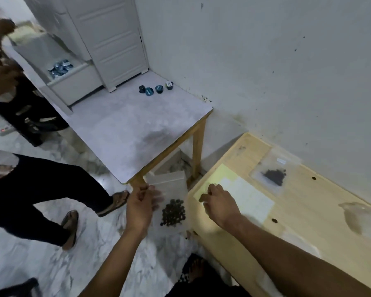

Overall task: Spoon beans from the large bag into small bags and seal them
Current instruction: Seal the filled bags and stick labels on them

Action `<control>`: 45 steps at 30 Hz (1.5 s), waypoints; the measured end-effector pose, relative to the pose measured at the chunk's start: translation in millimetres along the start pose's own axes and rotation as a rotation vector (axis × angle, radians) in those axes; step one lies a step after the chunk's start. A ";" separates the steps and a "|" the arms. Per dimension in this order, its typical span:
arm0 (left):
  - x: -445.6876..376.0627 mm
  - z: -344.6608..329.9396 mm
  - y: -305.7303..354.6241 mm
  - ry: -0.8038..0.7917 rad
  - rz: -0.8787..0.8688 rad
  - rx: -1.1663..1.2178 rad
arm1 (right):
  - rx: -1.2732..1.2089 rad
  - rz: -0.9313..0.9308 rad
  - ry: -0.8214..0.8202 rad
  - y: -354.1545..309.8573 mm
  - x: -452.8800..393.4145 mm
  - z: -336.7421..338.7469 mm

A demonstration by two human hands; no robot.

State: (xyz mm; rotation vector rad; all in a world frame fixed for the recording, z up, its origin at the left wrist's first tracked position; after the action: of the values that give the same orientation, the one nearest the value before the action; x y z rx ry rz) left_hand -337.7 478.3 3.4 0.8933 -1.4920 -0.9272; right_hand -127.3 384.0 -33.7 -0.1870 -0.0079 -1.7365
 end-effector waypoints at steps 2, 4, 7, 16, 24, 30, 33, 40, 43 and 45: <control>1.5 -2.2 0.2 -0.009 0.011 0.006 | 0.020 0.005 0.000 -0.1 -0.6 0.9; 2.4 -4.0 0.3 -0.018 0.013 -0.002 | 0.082 0.012 -0.009 -0.5 -2.1 -0.3; 2.3 -7.4 -0.3 -0.028 0.005 -0.028 | 0.141 0.038 0.000 0.9 -3.7 -3.3; 4.1 -40.8 2.5 -0.147 -0.066 -0.108 | -0.601 -0.163 0.042 27.6 30.2 26.0; 20.6 -118.9 -1.1 -0.339 -0.034 -0.193 | -0.883 -0.407 0.284 67.2 67.7 70.9; 50.9 -170.9 -1.9 -0.498 -0.041 -0.198 | -0.775 -0.376 0.295 74.1 77.4 106.4; 59.3 -187.6 -2.0 -0.519 -0.126 -0.303 | -0.712 -0.420 0.267 83.3 81.8 108.1; 69.5 -204.8 -9.7 -0.589 -0.162 -0.350 | -0.647 -0.498 0.272 96.3 93.6 106.1; 74.2 -208.5 -8.7 -0.595 -0.153 -0.336 | -0.621 -0.527 0.286 98.4 95.0 107.0; 77.2 -210.0 -6.6 -0.599 -0.154 -0.322 | -0.618 -0.544 0.307 98.1 95.1 107.8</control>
State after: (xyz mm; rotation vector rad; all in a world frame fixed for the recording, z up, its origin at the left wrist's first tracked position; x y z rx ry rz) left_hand -136.8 389.1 45.5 0.5160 -1.7107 -1.5971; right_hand -33.5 285.6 75.1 -0.3931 0.7710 -2.2521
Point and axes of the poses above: each hand's wrist, its own x-axis away from the middle knuckle, its own z-axis out of the back of the hand, y = z × x, the point moved 7 cm from there along -x, towards the middle knuckle, and after that the axes turned 10 degrees about x, right-handed, at the moved point
